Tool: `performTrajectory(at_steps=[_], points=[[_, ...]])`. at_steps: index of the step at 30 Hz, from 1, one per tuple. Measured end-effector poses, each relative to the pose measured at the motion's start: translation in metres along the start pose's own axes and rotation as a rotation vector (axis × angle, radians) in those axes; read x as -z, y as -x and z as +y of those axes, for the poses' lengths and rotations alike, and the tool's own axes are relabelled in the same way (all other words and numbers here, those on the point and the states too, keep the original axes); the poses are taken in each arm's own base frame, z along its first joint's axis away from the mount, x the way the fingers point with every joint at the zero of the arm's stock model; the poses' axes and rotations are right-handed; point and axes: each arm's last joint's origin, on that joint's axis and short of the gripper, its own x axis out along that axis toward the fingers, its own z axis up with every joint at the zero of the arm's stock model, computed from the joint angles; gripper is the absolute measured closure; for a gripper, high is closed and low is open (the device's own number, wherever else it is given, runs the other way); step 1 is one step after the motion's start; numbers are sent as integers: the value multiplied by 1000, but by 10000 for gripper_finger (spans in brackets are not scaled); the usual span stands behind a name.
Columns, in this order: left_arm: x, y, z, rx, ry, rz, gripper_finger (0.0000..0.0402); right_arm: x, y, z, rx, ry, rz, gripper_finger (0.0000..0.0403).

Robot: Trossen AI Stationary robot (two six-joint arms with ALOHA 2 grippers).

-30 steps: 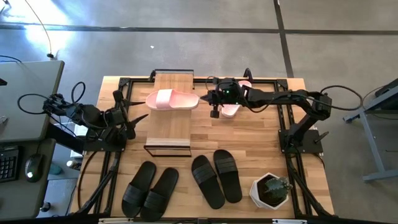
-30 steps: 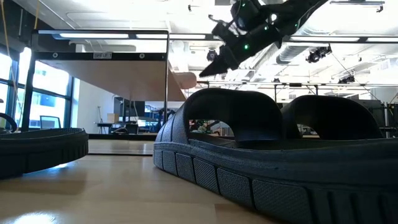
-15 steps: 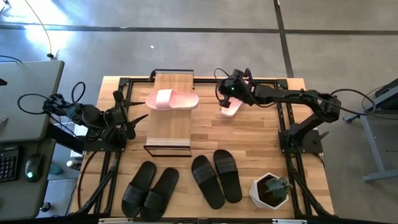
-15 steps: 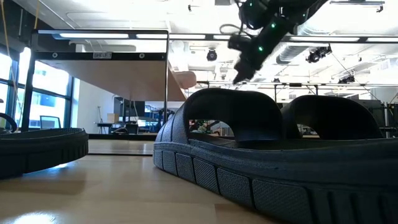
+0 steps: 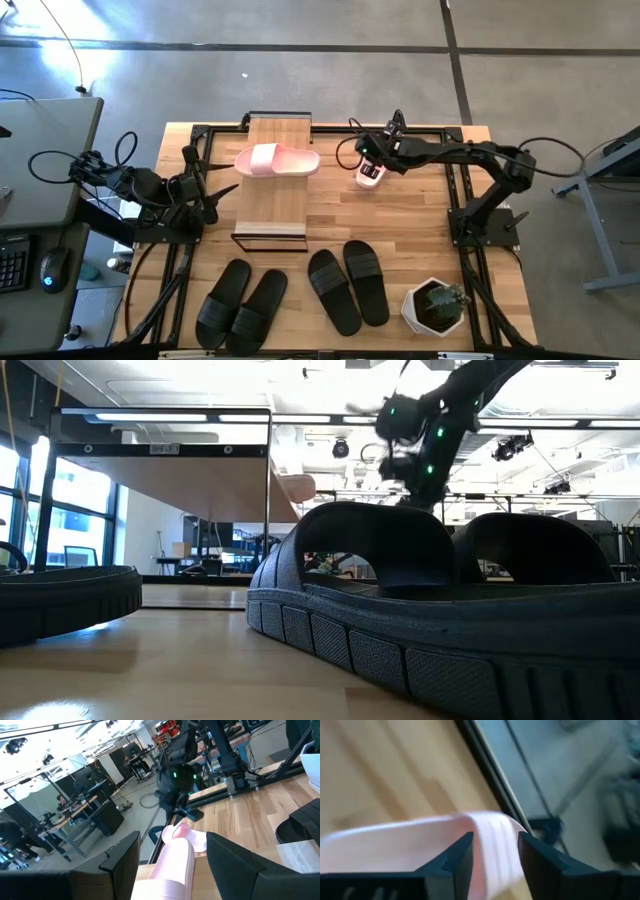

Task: Pick and place slides into the shelf
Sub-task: Put the pink slide on the shelf

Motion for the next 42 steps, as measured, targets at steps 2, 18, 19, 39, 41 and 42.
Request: performTrajectory(at_steps=[2,18,19,39,41,42], points=[[0,0,0,0,0,0,192,4,-8,4,78,2,53,246],[1,0,0,3,19,4,192,14,-36,27,80,3,166,236],[1,0,0,3,19,4,192,14,-38,27,85,5,169,236],[1,0,0,5,14,9,192,22,-57,14,153,-25,249,236],[1,0,0,5,14,9,192,23,-59,12,145,-34,255,236],[1,0,0,5,15,9,192,23,-60,11,142,-37,258,236]])
